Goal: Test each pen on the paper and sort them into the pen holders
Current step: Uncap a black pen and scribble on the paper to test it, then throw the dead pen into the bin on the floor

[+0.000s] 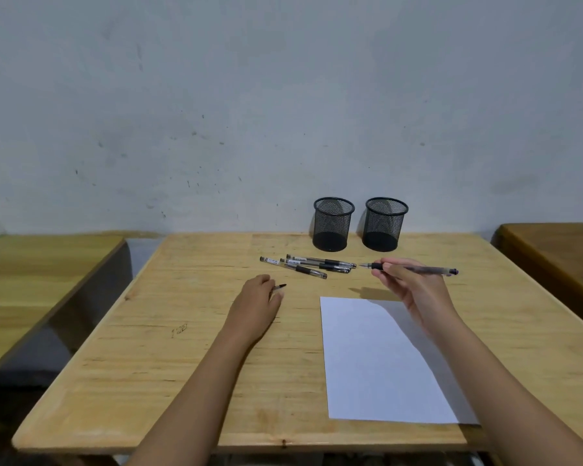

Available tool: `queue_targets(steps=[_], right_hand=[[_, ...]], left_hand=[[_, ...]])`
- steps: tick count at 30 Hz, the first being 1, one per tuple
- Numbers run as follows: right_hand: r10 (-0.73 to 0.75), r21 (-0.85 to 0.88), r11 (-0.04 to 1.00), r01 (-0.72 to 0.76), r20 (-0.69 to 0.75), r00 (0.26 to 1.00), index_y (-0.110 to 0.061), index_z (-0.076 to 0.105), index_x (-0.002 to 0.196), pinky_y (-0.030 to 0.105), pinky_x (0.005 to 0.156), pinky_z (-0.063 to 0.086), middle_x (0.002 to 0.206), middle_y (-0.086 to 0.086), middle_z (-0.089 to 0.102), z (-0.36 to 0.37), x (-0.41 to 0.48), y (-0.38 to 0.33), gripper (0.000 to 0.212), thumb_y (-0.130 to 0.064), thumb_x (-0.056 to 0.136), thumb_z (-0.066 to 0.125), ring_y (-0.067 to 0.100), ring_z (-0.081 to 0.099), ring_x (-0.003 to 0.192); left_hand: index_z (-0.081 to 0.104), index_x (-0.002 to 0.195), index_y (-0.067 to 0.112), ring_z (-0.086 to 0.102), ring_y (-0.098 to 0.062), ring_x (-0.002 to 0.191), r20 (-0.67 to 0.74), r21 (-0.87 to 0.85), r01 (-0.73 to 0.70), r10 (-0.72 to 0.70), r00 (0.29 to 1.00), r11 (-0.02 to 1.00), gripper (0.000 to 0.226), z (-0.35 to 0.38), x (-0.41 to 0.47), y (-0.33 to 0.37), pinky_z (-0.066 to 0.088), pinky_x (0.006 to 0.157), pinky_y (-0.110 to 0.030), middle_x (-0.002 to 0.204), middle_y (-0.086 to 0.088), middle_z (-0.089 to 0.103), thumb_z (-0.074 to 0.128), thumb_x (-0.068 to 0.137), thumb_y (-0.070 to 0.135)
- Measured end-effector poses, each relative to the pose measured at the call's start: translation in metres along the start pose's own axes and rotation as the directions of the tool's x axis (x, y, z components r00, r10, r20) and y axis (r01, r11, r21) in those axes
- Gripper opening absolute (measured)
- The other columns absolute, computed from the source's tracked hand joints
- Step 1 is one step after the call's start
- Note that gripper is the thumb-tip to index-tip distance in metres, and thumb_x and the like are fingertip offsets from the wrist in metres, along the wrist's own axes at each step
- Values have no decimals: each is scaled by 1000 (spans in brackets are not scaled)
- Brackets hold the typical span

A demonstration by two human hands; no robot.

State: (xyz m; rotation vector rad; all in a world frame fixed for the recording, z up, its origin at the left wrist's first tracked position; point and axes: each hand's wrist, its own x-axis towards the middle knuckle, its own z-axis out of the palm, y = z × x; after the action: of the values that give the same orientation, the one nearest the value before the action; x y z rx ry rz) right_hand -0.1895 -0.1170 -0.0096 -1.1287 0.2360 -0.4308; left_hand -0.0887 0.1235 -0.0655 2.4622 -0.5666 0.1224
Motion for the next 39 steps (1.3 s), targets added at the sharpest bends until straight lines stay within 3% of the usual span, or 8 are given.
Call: queue_targets(steps=[5, 8, 10, 14, 18, 28, 34, 39], right_hand=[[37, -3, 999, -37, 14, 999, 9, 64, 88, 18, 66, 57, 76, 14, 72, 9, -5, 9, 8, 8, 81, 59, 22, 72, 70], [79, -35, 996, -76, 75, 994, 10, 64, 88, 18, 63, 57, 75, 15, 72, 20, -9, 13, 9, 9, 80, 60, 21, 72, 68], [102, -53, 994, -97, 105, 989, 9, 65, 87, 18, 62, 57, 73, 14, 72, 28, -10, 16, 8, 9, 80, 60, 21, 71, 66], [93, -33, 995, -89, 114, 989, 8, 67, 84, 18, 63, 57, 74, 14, 73, 35, -10, 14, 7, 8, 80, 61, 21, 71, 66], [60, 18, 998, -61, 80, 995, 7, 67, 84, 16, 62, 56, 78, 13, 73, 33, -3, 6, 7, 5, 81, 61, 20, 71, 69], [-13, -9, 1000, 12, -45, 999, 6, 66, 88, 14, 65, 55, 73, 9, 70, 8, 6, -20, 9, 2, 80, 63, 13, 69, 66], [-91, -35, 996, 86, -187, 978, 0, 65, 89, 14, 65, 53, 77, 6, 71, -25, -11, -49, 11, 3, 78, 65, 11, 69, 69], [-178, -116, 981, 153, -246, 953, -1, 65, 86, 15, 65, 53, 71, 5, 70, -55, -41, -80, 10, 3, 76, 66, 12, 69, 68]], left_hand=[[66, 108, 8, 58, -17, 100, -84, -97, -49, 41, 996, 994, 22, 1, 0, 3, 44, 83, -25, 107, -3, 66, 55, 91, 18], [69, 105, 13, 62, -9, 94, -64, -336, -47, 27, 998, 941, 20, -7, -6, 11, 47, 81, -15, 99, 3, 69, 65, 85, 17], [71, 98, 16, 64, -6, 90, -49, -521, -32, 7, 999, 853, 17, -11, -10, 24, 48, 73, -10, 93, 5, 70, 69, 81, 10], [73, 88, 13, 64, -12, 80, 30, -805, 34, -16, 999, 592, 18, -17, -7, 51, 52, 66, -15, 87, -7, 70, 73, 75, 0], [73, 83, 21, 68, -7, 78, 11, -787, -48, 92, 996, 615, 23, -19, 15, 63, 53, 77, -20, 78, 6, 74, 77, 71, 2], [75, 79, 23, 65, -13, 72, 108, -833, -77, 298, 948, 547, 22, -3, 54, 110, 51, 66, -21, 75, 3, 72, 79, 69, 4], [71, 99, 6, 64, 1, 69, 180, -858, -48, 387, 904, 511, 20, 12, 58, 153, 45, 65, -9, 82, 2, 71, 71, 79, 5], [70, 93, 5, 68, -6, 73, 207, -889, -19, 438, 875, 458, 15, 28, 40, 202, 53, 74, -17, 74, 2, 72, 68, 80, 0]])
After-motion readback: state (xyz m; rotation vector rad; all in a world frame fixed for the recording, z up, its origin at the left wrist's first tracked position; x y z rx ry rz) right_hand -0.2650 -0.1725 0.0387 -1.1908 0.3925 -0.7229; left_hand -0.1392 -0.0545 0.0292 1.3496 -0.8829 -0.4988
